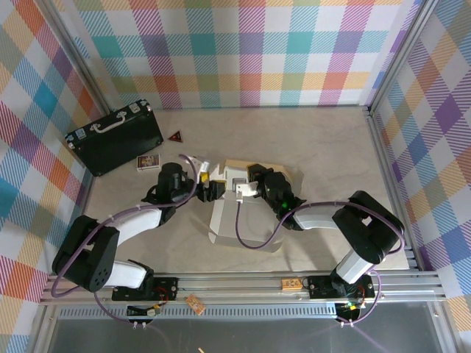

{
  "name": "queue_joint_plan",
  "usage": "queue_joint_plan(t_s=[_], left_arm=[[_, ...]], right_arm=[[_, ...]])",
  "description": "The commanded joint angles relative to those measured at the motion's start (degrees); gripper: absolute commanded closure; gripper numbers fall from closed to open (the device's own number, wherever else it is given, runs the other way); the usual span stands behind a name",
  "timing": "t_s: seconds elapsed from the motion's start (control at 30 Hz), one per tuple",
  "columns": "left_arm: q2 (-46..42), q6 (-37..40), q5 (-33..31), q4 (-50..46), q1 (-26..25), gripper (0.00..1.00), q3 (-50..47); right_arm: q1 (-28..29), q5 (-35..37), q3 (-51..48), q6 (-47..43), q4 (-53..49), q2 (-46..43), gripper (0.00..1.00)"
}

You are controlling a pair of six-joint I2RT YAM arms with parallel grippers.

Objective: Fold the paper box

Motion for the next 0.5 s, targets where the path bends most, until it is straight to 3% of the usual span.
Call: queue_joint_plan(t_s=[0.0,0.1,0.17,0.2,0.27,0.37,0.47], left_arm=[[-1.8,-11.9,10.0,13.5,4.3,0.15,-1.9],[-8.0,-15.5,5.5,16.6,10.0,0.10,-5.6],[-12.6,-11.9,-4.0,8.0,12.3,0.07,-6.1],[-13.5,-7.3,-8.6,1.5,12.5,0.09,-4.6],[-11.2,-2.6,-12.9,-8.2,12.5,0.26,-1.2],[-2.3,-2.7,-7.0,-7.1,11.9,0.32,1.2],[3.2,-1.4,-4.1,-3.0,8.8,0.32,2.0]], right_arm=[[0.3,-0.8,-1.4,1.3,0.4,-1.2,1.00],[0.2,-1.0,-1.6,1.7,-0.1,-1.9,1.00],[0.1,-1.3,-1.4,1.8,-0.7,-2.0,1.00],[0.1,-1.3,-1.3,1.8,-0.6,-2.0,1.00],[0.1,-1.2,-1.4,1.8,-0.4,-1.8,1.00],[0.0,-1.3,-1.3,2.0,-0.2,-1.6,1.00],[0.0,-1.3,-1.4,2.1,-0.2,-1.7,1.00]])
